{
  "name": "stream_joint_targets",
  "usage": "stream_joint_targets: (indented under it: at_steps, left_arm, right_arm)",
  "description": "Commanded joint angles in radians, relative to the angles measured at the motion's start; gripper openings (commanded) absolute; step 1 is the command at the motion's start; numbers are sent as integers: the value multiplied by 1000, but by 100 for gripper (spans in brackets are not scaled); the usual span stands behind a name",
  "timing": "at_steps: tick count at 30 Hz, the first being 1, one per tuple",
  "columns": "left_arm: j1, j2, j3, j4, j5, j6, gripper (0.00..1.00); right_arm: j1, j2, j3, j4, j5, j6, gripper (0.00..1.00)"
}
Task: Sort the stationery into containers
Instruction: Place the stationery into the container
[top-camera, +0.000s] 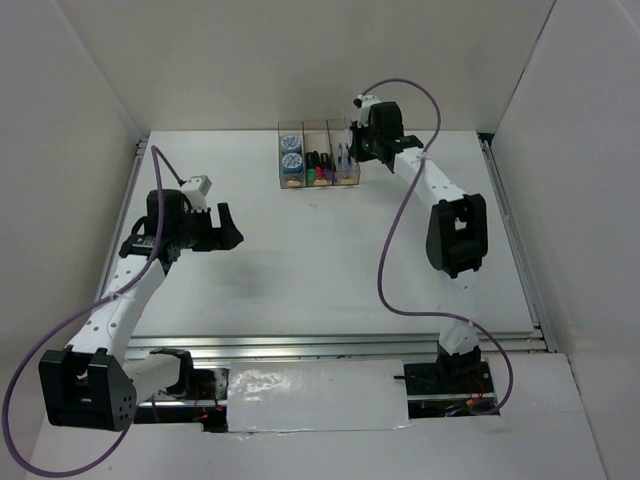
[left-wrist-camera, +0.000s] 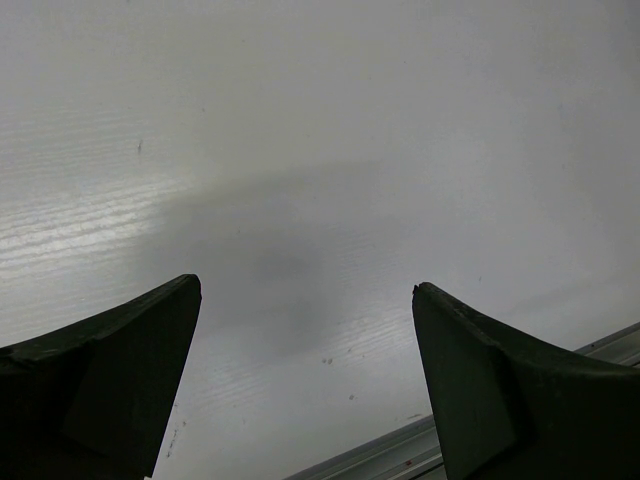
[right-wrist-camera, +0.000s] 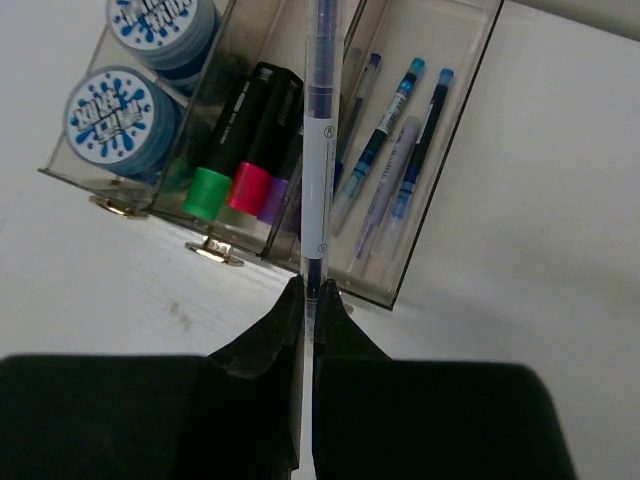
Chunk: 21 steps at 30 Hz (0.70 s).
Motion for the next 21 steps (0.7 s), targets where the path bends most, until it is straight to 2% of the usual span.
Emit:
stream_joint_targets:
  at_steps: [1, 6, 18, 21]
  left_arm:
    - [-5, 7, 5, 46, 4, -15, 99]
    - [-2, 12, -12, 56, 3, -18, 99]
    - [14, -31, -80, 56, -5, -24, 99]
    - [20, -27, -81, 54, -2, -27, 99]
  right_arm:
    - [-14, 48, 89, 123, -36, -43, 0]
    - [-11, 149, 168, 146, -50, -25, 0]
    - [-9, 263, 197, 168, 22, 99, 0]
    - [-12, 286, 239, 139, 21, 112, 5]
